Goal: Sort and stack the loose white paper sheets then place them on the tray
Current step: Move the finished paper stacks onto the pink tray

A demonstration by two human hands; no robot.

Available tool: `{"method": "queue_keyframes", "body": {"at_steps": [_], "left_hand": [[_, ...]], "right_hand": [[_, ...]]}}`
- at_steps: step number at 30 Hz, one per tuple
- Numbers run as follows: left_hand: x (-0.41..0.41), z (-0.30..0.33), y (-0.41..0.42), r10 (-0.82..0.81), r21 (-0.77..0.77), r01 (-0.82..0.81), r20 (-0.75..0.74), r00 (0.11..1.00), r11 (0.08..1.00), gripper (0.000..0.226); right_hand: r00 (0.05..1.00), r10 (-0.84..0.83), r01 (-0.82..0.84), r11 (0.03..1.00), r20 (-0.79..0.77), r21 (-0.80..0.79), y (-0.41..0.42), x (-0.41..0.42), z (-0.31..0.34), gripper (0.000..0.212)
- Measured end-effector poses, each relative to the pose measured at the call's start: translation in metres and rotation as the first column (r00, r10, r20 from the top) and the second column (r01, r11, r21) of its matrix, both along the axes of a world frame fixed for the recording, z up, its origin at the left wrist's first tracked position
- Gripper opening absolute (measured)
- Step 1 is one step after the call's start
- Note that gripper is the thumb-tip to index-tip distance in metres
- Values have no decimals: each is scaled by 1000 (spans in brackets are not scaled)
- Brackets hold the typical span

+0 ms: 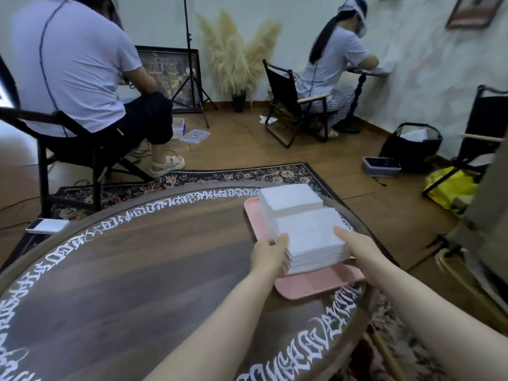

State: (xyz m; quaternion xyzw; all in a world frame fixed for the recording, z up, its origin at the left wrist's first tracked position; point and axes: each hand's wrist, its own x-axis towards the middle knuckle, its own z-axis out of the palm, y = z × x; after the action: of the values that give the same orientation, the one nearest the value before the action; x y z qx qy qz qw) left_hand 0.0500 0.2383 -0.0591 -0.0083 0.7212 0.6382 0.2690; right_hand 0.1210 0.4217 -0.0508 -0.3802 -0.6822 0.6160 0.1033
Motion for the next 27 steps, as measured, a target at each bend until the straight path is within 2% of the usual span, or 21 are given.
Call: {"method": "queue_keyframes", "body": {"at_steps": [3, 6, 7, 9, 10, 11, 12, 14, 17, 19, 24, 27], "left_hand": [[-5, -6, 16, -14, -73, 14, 3, 1000, 997, 36], [-5, -6, 17, -45, -146, 35, -63, 997, 989, 43], [-4, -5, 16, -56, -182, 35, -108, 993, 983, 44], [-2, -5, 16, -124, -383, 10, -272, 954, 924, 43], [0, -4, 16, -145, -474, -41, -350, 925, 880, 41], [1, -3, 17, -137, -506, -88, -392, 910, 858, 41], [0, -2, 18, -121, -510, -97, -377, 918, 855, 47], [-4, -3, 20, -65, -446, -55, -250, 966, 893, 65], [-12, -7, 21, 50, -276, -82, -123, 991, 958, 75], [-16, -8, 15, 105, -250, -130, -113, 988, 959, 72], [-25, -5, -35, 195, -295, -224, -126, 973, 929, 63], [-33, 2, -79, 266, -266, -289, -119, 956, 919, 78]], "right_hand": [[993, 62, -75, 990, 103, 121, 14, -4, -5, 29], [987, 82, -114, 963, 136, 243, 23, -5, -9, 33], [987, 94, -128, 950, 129, 284, 24, -4, -9, 32], [988, 102, -138, 915, 114, 379, 26, -3, -12, 22], [988, 99, -138, 898, 114, 418, 28, -3, -13, 24], [988, 97, -141, 893, 123, 427, 29, -3, -14, 34], [989, 83, -122, 921, 119, 371, 29, -4, -13, 45], [992, 57, -77, 980, 110, 185, 29, -6, -13, 54], [991, 68, -76, 995, 116, 61, 25, -6, -13, 51], [991, 77, -79, 997, 106, 9, 15, -8, -12, 46], [980, 181, -189, 977, 82, 102, -36, -32, -9, 33], [953, 288, -296, 952, 90, 84, -79, -53, -9, 46]]}}
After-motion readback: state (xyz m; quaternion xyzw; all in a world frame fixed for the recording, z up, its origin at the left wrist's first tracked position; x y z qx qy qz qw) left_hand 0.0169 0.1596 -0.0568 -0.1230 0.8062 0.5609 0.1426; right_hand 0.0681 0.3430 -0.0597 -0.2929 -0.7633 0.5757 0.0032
